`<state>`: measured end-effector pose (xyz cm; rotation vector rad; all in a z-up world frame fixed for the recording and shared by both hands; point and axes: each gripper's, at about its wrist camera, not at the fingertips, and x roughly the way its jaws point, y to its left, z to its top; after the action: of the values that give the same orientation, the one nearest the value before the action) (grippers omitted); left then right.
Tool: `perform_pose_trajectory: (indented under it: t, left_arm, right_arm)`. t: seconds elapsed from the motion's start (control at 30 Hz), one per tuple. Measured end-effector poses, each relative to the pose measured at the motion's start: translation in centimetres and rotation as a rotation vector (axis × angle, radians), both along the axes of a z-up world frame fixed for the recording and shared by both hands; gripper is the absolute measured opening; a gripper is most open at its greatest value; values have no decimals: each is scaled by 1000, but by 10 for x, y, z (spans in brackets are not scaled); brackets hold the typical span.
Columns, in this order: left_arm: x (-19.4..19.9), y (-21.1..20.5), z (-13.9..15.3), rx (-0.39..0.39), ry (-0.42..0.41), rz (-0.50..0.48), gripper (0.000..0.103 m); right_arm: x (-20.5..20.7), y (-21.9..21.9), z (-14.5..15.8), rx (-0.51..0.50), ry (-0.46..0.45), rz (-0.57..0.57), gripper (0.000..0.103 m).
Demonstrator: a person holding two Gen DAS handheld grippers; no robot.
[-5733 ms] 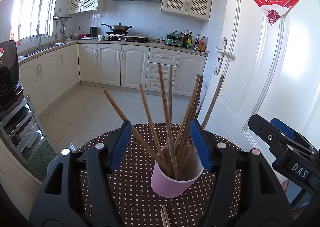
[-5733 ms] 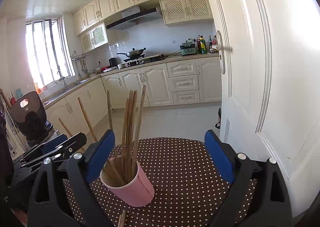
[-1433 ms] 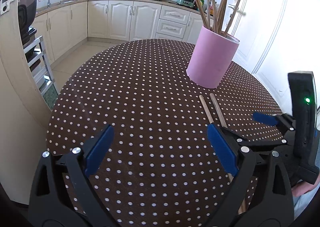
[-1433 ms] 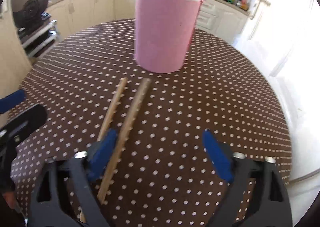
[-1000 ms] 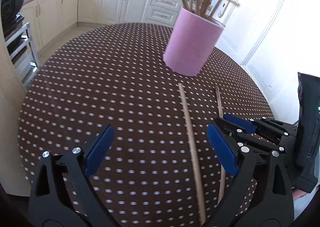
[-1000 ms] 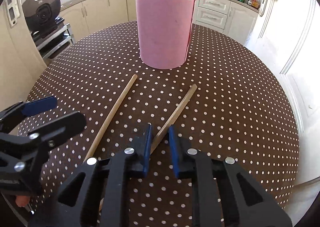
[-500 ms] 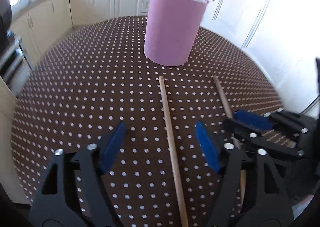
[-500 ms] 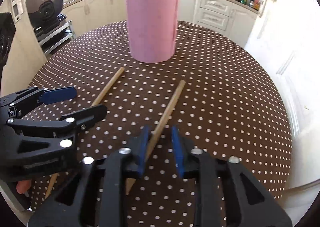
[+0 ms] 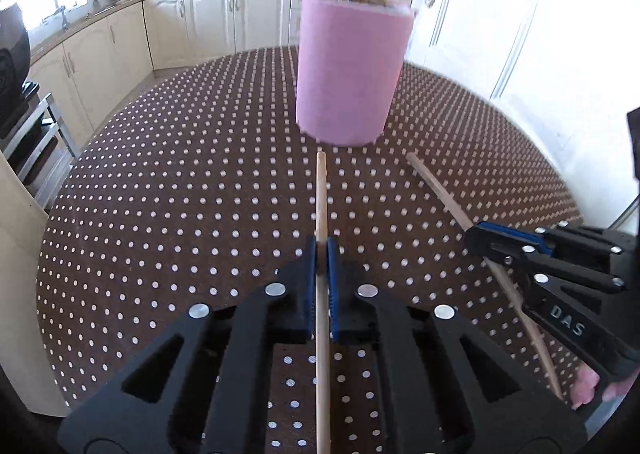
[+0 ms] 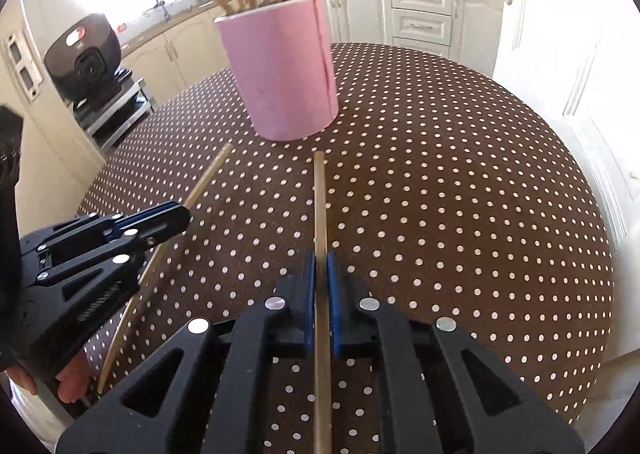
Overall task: Organize utensils
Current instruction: 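Lift both held chopsticks upright and carry them over the pink cup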
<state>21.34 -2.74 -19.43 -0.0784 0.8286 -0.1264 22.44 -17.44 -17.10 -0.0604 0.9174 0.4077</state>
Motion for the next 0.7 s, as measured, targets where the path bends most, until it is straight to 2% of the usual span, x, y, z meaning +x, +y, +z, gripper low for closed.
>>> perform_pose_trajectory:
  t: [0.27,0.53,0.7]
  left_arm:
    - [-16,2,19,-41,-116,-31,6]
    - [-30,25,31,-112,-165,-35,6]
    - [-26,33,45,-121,-207,-21,6]
  right_arm:
    - [-1,-1,12,38,-30,-36,5]
    - [-3,-13,35,139,-104,-92,5]
    - [-6,-21,52,187,-158,-123,5]
